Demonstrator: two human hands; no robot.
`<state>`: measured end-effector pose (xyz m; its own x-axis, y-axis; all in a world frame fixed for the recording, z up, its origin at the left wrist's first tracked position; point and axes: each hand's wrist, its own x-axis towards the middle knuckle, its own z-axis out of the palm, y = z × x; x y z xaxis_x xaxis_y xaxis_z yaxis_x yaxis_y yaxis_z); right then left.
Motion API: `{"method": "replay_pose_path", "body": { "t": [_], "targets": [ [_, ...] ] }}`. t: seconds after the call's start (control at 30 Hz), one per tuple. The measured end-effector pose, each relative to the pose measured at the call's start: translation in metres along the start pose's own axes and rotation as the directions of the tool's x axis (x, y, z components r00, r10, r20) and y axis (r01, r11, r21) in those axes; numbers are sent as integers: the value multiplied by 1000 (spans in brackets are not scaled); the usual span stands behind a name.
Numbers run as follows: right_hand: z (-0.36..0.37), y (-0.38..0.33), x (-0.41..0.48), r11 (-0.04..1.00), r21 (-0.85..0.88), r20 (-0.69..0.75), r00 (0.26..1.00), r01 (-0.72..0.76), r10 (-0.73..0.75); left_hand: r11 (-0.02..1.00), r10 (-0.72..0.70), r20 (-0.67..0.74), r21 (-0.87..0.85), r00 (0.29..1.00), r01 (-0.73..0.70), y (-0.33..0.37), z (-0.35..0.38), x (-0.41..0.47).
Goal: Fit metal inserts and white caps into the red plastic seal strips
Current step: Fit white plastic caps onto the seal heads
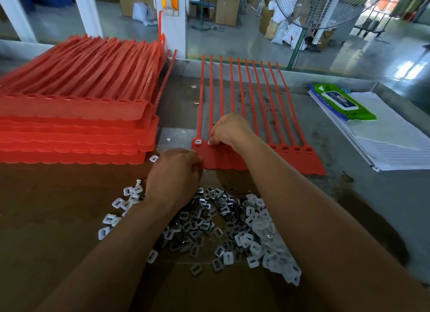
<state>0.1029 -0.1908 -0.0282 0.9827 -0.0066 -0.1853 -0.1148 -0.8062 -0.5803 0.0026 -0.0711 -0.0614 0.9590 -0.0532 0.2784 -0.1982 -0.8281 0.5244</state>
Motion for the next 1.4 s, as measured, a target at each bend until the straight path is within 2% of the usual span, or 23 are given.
{"method": "replay_pose_path", "body": {
  "t": [0.03, 0.27, 0.4, 0.53, 0.6, 0.83, 0.97, 1.17, 1.27, 1.4],
  "targets": [
    [0, 0, -1, 999, 36, -17, 1000, -9, 9, 1000, -3, 0, -1, 1000, 3, 0, 0, 0],
    [4, 3, 1, 1000, 4, -4, 1000, 26, -26, 1000, -19, 5, -14, 1000, 19, 0, -1, -1],
    [3, 10, -8, 994, -7, -27, 994, 110, -110, 1000, -17, -2, -12, 1000, 17, 2, -1, -1],
    [-12, 17, -24, 951, 288, 47, 990, 116, -135, 1000, -14, 12, 3, 1000, 13, 1, -1, 0],
    [-23, 22, -33, 926, 363, 82, 987, 100, -139, 1000, -12, 14, 9, 1000, 12, 1, -1, 0],
    [-51, 50, -75, 954, 285, 240, 956, 97, -169, 999, -16, 15, 32, 1000, 15, -1, 0, 1],
    [-62, 71, -98, 983, 102, 323, 930, 151, -176, 999, -26, 21, 34, 999, 25, 0, 1, 2],
    [-68, 95, -113, 981, -89, 265, 954, 170, -142, 999, -16, 26, 45, 1000, 15, -1, 1, 2],
    [-70, 97, -116, 981, -82, 273, 951, 173, -145, 999, -14, 22, 52, 1000, 13, 0, 1, 3],
    [-64, 89, -119, 970, -21, 226, 946, 241, -230, 998, -19, 25, 53, 999, 18, -1, 1, 3]
  ]
}}
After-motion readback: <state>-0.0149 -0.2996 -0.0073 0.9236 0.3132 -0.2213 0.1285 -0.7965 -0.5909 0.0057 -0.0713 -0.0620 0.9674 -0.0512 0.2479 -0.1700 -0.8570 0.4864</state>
